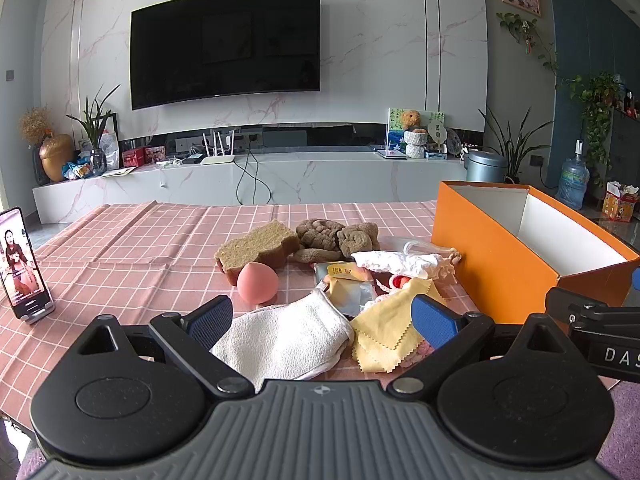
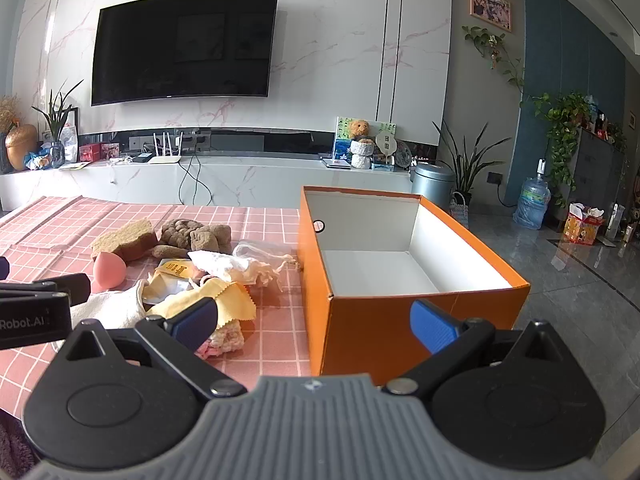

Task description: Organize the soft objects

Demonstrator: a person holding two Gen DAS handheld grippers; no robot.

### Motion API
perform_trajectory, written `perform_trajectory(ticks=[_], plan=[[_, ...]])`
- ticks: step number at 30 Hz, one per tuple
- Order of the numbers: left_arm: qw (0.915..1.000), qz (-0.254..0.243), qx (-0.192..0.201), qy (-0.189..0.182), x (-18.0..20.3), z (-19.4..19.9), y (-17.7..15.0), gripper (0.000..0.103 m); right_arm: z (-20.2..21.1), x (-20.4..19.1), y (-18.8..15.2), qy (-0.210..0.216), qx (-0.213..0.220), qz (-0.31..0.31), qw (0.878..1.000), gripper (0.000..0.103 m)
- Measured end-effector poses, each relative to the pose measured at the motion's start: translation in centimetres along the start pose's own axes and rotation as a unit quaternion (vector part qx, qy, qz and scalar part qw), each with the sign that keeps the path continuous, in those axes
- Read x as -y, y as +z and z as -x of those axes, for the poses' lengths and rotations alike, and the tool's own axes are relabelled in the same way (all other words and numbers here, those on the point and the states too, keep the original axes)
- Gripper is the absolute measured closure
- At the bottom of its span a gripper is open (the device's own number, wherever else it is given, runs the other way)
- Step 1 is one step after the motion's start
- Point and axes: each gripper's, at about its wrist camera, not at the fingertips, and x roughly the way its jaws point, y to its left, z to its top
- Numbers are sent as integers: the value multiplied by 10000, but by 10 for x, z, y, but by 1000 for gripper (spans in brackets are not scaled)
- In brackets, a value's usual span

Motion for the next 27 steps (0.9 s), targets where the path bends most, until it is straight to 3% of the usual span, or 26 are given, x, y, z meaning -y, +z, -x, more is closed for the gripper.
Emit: perform_trajectory(ticks=[27], plan=[[10000,-7,-82,-54,3,-3,-3,0,-4,-2,-1,55,-112,40,9999,2]])
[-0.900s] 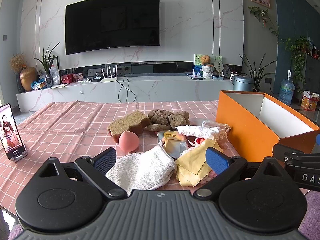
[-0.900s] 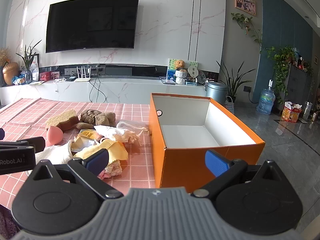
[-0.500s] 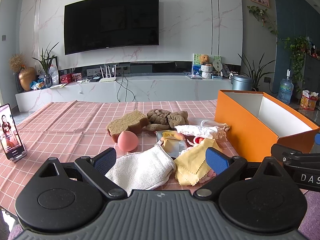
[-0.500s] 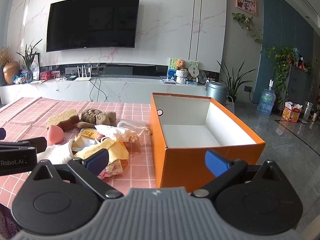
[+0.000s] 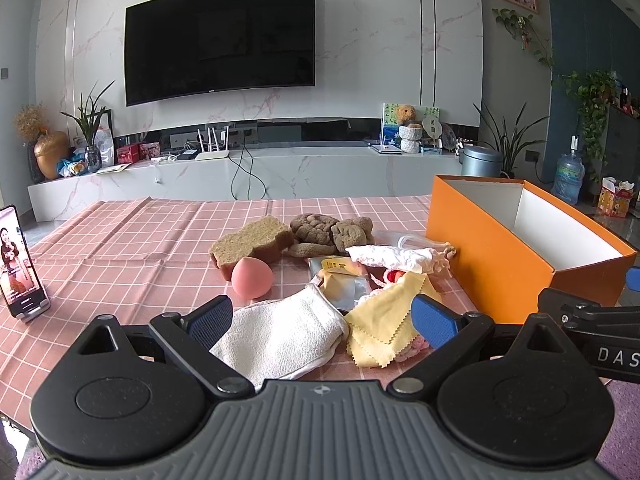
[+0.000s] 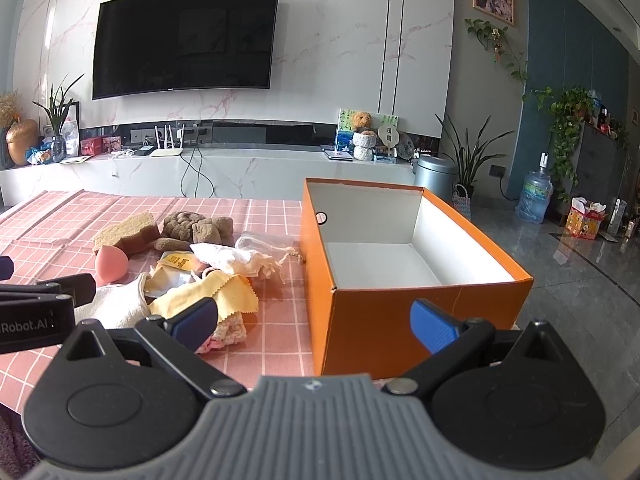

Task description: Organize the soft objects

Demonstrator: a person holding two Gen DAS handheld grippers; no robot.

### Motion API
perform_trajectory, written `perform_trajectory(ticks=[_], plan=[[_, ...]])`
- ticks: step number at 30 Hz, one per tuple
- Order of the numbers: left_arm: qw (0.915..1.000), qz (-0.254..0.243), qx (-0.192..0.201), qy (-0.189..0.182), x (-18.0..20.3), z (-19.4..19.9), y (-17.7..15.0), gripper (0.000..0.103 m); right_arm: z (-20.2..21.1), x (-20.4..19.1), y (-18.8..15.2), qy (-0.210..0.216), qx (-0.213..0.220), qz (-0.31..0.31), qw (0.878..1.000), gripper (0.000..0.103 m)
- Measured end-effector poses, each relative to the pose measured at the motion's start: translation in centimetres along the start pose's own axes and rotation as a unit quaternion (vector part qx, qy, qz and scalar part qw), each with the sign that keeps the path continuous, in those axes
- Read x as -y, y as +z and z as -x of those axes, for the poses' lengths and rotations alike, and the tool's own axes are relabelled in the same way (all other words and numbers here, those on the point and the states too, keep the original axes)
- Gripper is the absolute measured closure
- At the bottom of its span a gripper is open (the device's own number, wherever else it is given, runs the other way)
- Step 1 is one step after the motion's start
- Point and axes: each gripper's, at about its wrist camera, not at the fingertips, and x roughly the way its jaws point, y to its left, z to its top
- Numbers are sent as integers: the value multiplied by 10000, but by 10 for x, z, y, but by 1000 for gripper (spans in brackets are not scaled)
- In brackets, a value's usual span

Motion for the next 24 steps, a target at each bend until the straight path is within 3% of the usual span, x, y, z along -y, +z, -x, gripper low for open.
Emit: perform_trajectory(ticks=[24], plan=[[10000,-2,-38,-14,0,-1,-4,0,-1,-1,-1,4,-79,-4,10000,2]])
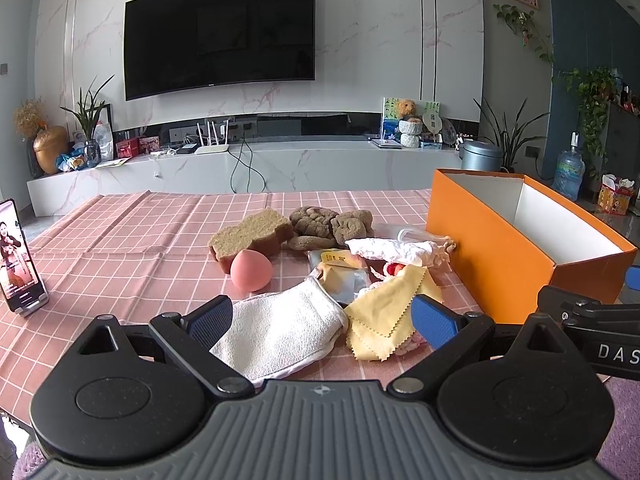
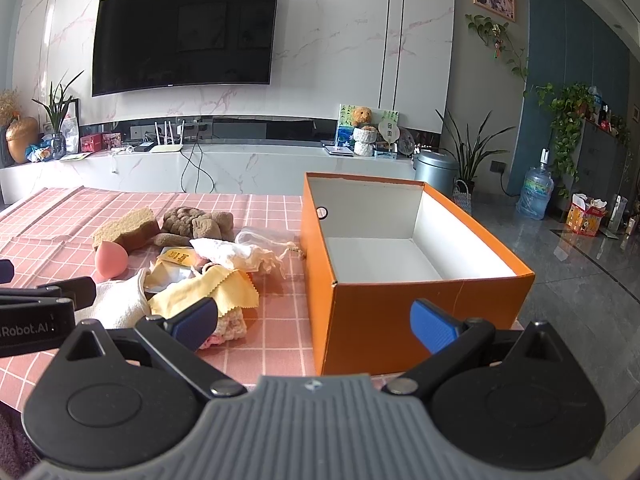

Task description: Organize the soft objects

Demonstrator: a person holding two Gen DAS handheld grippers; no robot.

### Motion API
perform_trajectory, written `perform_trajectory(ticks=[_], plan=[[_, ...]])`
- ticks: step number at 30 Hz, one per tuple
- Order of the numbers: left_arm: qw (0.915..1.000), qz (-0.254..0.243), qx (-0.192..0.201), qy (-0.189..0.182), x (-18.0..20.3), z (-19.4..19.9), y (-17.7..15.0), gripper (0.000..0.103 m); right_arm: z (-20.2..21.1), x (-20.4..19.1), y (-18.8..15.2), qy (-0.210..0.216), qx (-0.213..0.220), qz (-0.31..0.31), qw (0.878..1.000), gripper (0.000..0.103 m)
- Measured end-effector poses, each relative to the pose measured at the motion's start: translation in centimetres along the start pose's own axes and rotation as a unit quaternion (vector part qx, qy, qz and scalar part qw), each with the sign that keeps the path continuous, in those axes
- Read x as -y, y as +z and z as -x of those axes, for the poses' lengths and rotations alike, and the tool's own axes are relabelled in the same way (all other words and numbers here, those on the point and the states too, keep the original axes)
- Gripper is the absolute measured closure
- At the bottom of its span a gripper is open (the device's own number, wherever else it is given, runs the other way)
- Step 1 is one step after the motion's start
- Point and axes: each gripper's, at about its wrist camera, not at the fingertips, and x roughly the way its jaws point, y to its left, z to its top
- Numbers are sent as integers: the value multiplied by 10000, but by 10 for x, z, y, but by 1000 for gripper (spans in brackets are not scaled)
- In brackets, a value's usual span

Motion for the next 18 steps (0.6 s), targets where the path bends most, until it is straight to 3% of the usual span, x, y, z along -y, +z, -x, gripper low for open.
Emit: perform_trajectory(ticks=[18], plan=[[10000,26,-38,-62,0,-1,-4,0,0,-1,-1,3,-32,6,10000,2]])
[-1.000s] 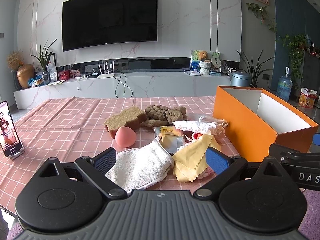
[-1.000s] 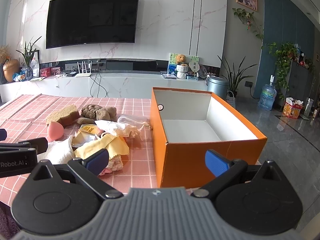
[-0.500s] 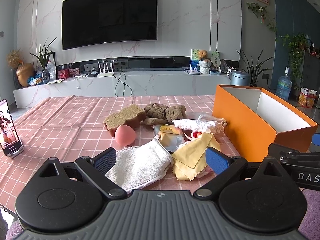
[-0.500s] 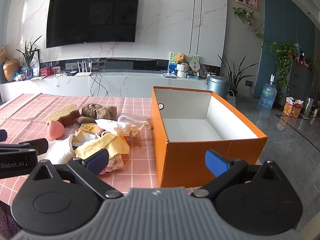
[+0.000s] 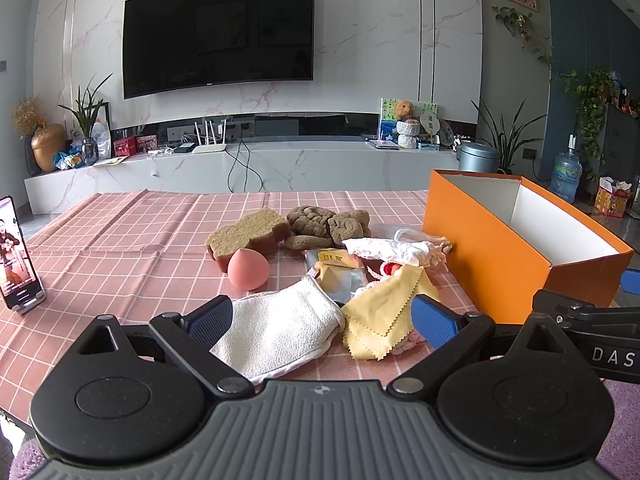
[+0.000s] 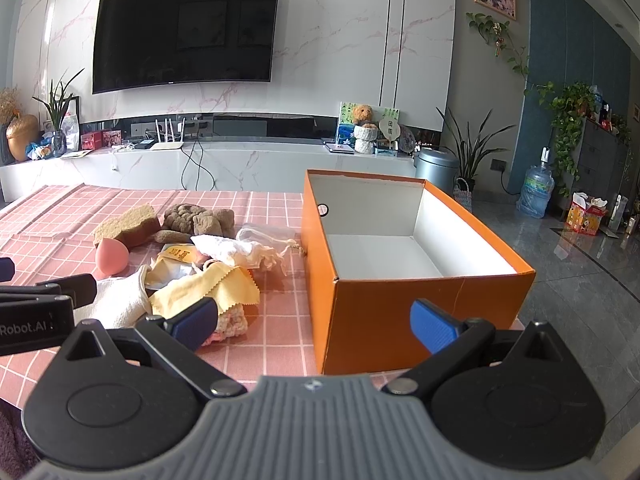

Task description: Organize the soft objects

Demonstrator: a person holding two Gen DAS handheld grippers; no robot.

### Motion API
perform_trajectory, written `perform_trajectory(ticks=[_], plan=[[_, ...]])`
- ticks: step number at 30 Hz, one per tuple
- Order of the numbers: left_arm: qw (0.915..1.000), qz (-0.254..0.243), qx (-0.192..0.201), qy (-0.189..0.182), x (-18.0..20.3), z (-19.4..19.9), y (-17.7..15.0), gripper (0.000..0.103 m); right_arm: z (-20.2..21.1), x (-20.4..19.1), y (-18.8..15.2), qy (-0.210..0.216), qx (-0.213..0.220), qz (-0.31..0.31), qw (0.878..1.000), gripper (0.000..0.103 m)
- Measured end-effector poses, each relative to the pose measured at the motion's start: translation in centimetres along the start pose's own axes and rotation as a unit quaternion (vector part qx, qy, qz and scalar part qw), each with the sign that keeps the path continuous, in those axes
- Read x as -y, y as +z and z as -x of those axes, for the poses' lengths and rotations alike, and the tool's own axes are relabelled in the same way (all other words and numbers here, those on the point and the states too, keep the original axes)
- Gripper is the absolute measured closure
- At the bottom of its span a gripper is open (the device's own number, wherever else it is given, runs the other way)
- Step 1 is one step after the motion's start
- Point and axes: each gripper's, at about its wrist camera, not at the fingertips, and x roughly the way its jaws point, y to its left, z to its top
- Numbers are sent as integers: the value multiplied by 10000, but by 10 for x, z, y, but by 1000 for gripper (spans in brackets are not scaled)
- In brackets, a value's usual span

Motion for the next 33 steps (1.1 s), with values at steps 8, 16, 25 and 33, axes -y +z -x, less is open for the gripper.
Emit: perform_trajectory(ticks=[8,16,25,33], plan=[[9990,135,-323,-277,-13,-6,-3,1,-3,0,-2,230,-45,-59,9997,3],[9950,76,-738,-662,-36,-33,-5,19,-25,-14,0,839,-421,185,9954,31],[9884,-692,-1108,-770,-39,-88,-11,13,-69,-48,12,1369,-620,834,9851,36],[9842,-953,-1271,-778,-33,-121,-13,13,-134,-63,26,1550,-1049,743,9795,36]])
